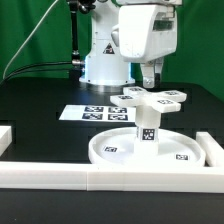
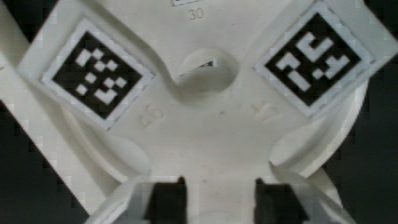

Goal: Assemble round table

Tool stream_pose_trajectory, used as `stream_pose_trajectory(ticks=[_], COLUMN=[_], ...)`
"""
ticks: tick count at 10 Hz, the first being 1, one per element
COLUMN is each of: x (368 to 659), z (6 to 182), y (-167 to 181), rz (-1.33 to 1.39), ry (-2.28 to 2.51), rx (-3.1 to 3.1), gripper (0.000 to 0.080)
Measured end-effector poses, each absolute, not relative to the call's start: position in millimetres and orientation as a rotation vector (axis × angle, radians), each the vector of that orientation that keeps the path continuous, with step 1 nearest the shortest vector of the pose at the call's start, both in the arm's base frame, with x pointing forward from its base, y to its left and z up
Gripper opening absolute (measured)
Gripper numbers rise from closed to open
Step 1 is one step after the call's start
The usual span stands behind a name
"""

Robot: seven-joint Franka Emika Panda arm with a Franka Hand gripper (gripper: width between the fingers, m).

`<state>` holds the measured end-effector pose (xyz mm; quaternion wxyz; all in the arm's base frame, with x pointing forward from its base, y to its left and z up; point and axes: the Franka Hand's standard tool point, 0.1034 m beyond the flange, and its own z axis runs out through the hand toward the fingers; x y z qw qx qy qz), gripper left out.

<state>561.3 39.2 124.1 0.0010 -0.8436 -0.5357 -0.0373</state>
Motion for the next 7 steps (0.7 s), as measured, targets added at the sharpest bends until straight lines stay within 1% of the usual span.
stream_pose_trajectory(ticks=[1, 2, 3, 4, 5, 7], x=[561.3, 561.3, 561.0, 560.8, 560.3, 559.3], z=[123.9, 123.7, 122.6, 121.9, 120.5, 115.5], y=[38.9, 38.4, 36.6, 35.5, 34.6, 32.5], rz=[-0.117, -0.116, -0.113, -0.112, -0.108, -0.097], ry=[-1.681, -1.680, -1.676, -1.673, -1.670, -1.665], rx=[-2.649, -2.650, -2.652, -2.653, -2.654, -2.655], gripper=[0.0335, 0.0469, 0.0469, 0.0609, 0.0638, 0.0646])
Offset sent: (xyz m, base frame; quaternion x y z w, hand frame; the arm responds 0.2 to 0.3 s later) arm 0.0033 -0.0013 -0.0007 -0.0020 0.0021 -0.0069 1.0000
